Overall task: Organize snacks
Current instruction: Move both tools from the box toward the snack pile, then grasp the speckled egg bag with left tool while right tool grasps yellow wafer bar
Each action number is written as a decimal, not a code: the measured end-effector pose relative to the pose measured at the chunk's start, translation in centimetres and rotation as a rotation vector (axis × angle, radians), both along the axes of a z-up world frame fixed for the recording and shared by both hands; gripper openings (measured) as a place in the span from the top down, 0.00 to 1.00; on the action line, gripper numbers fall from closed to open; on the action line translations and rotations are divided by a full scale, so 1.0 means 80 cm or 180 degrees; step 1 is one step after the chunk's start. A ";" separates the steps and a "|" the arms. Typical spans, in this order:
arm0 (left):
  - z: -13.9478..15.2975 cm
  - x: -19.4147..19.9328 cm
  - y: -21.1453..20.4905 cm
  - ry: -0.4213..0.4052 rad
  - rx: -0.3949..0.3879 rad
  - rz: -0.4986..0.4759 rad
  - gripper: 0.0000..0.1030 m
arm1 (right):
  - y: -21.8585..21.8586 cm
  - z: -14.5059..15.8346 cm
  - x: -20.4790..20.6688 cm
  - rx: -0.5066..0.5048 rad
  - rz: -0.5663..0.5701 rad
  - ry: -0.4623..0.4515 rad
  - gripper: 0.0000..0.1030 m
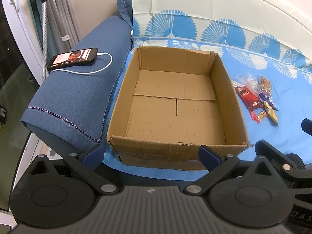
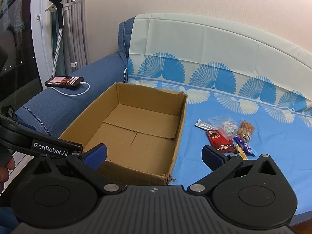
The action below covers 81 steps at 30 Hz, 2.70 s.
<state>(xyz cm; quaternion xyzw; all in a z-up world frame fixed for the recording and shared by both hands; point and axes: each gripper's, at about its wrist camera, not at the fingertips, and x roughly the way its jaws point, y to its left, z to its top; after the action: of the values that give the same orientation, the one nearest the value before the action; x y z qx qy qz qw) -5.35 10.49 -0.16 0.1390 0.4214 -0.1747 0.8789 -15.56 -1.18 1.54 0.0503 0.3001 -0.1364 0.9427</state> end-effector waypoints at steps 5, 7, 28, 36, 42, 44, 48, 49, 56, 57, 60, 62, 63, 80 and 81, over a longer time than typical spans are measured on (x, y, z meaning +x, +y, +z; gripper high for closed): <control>-0.001 0.001 0.000 0.0011 0.0007 -0.0004 0.00 | 0.001 -0.002 0.000 0.0007 0.0000 0.0002 0.00; -0.003 0.000 0.000 0.0016 0.0018 -0.0005 0.00 | 0.001 -0.003 0.000 0.0016 0.0001 0.0002 0.00; -0.015 0.001 -0.014 0.0062 0.0188 -0.0004 0.00 | -0.019 -0.014 0.003 0.0221 -0.0007 0.0033 0.00; -0.017 0.013 -0.026 0.0146 0.0274 0.0006 0.00 | -0.049 -0.026 0.001 0.0472 -0.0215 0.0000 0.00; -0.012 0.023 -0.049 0.0143 0.0351 0.0000 0.00 | -0.098 -0.047 -0.008 0.0745 -0.0608 -0.0072 0.00; -0.010 0.027 -0.059 0.0167 0.0358 -0.0019 0.00 | -0.122 -0.056 -0.011 0.0780 -0.0787 -0.0089 0.00; -0.007 0.034 -0.081 0.0210 0.0396 -0.0059 0.00 | -0.181 -0.078 -0.014 0.0756 -0.1206 -0.0105 0.00; -0.007 0.035 -0.089 0.0211 0.0415 -0.0073 0.00 | -0.197 -0.084 -0.013 0.0755 -0.1293 -0.0105 0.00; -0.012 0.044 -0.144 0.0256 0.0545 -0.0219 0.00 | -0.307 -0.150 0.011 0.0694 -0.1756 0.0080 0.00; -0.012 0.046 -0.155 0.0269 0.0559 -0.0245 0.00 | -0.321 -0.163 0.020 0.0660 -0.1768 0.0155 0.00; -0.013 0.051 -0.186 0.0291 0.0593 -0.0325 0.00 | -0.358 -0.197 0.047 0.0665 -0.1746 0.0364 0.00; -0.014 0.056 -0.208 0.0301 0.0612 -0.0380 0.00 | -0.378 -0.220 0.067 0.0725 -0.1698 0.0516 0.00; -0.014 0.059 -0.220 0.0309 0.0615 -0.0422 0.00 | -0.387 -0.232 0.076 0.0763 -0.1681 0.0598 0.00; -0.077 0.133 -0.569 0.0330 0.0521 -0.1649 0.00 | -0.475 -0.253 0.030 0.0891 -0.1930 0.0446 0.67; -0.094 0.138 -0.597 0.0382 0.0568 -0.1693 0.00 | -0.485 -0.251 0.018 0.0888 -0.2028 0.0418 0.67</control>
<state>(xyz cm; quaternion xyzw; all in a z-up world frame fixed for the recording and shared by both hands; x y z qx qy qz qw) 5.65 -37.25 -7.70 0.3109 0.4352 -0.3692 0.7600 -14.11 -40.00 -18.53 0.2608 0.3451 -0.3842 0.8156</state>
